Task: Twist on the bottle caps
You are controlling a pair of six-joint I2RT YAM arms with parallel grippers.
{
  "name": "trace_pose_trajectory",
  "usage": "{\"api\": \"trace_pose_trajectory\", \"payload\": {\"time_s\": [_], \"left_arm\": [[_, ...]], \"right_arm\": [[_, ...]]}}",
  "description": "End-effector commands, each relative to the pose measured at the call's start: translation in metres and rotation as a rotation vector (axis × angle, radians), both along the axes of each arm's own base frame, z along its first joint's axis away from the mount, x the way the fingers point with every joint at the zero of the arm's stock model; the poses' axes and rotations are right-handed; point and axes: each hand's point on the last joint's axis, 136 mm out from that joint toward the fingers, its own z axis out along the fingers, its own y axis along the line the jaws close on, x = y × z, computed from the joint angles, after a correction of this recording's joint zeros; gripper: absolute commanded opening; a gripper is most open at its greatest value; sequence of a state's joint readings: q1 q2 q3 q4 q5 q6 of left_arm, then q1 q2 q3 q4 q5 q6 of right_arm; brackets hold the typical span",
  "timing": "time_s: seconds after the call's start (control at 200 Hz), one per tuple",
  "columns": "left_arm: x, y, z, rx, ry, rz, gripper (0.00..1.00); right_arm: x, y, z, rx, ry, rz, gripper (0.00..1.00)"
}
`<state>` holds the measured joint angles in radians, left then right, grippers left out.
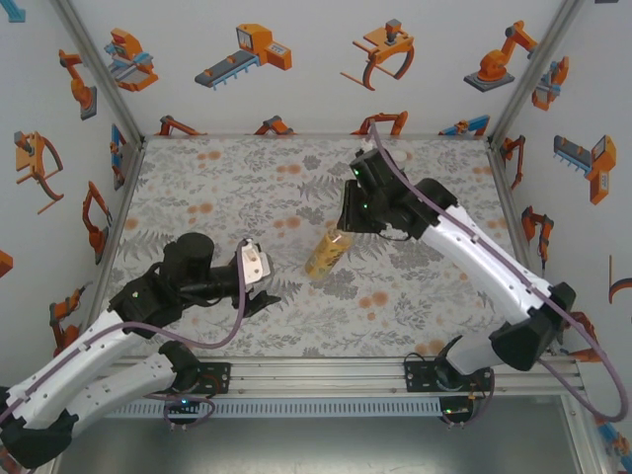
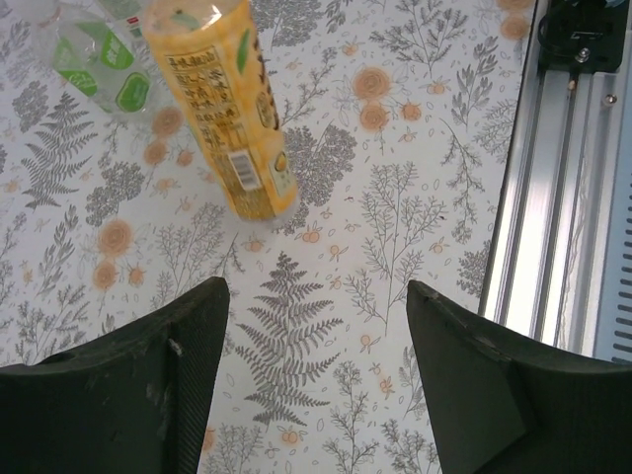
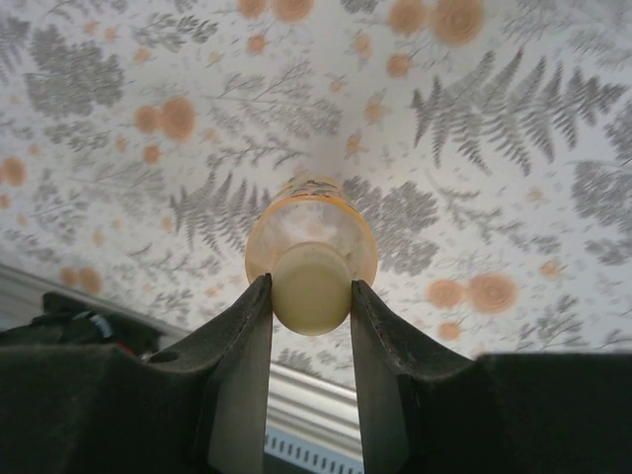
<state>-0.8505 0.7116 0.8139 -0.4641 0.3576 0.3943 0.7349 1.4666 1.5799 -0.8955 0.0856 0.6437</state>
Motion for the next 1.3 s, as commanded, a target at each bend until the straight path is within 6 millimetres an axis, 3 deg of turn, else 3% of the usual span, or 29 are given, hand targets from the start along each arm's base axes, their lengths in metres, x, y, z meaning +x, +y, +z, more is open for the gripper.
{"api": "trace_pose_trajectory", "payload": {"time_s": [0.0,0.2,0.431,0.626,0.836,1.061,1.297], "left_arm": [[-0.003,0.008,-0.01,0.021,0.024,0.027,0.68],[-0.005,0.013,-0.013,0.009,0.043,0.049,0.68],[-0.006,0.018,-0.014,0.004,0.051,0.069,0.68],[-0.008,0.021,-0.014,-0.015,0.059,0.085,0.68],[-0.006,0.025,-0.015,-0.024,0.055,0.11,0.68],[-0.006,0.027,-0.016,-0.021,0.053,0.118,0.69],[-0.001,0.027,-0.021,-0.006,0.052,0.139,0.73]], "right_arm": [[0.022,-0.013,0.005,-0.124,-0.03,0.046,0.0],[0.068,-0.026,-0.004,-0.232,-0.032,0.041,0.0],[0.107,-0.033,-0.012,-0.302,-0.051,0.047,0.0],[0.128,-0.036,-0.021,-0.341,-0.057,0.051,0.0],[0.134,-0.037,-0.03,-0.356,-0.045,0.056,0.0],[0.129,-0.038,-0.041,-0.357,-0.007,0.059,0.36],[0.13,-0.038,-0.02,-0.332,-0.042,0.043,0.53]]}}
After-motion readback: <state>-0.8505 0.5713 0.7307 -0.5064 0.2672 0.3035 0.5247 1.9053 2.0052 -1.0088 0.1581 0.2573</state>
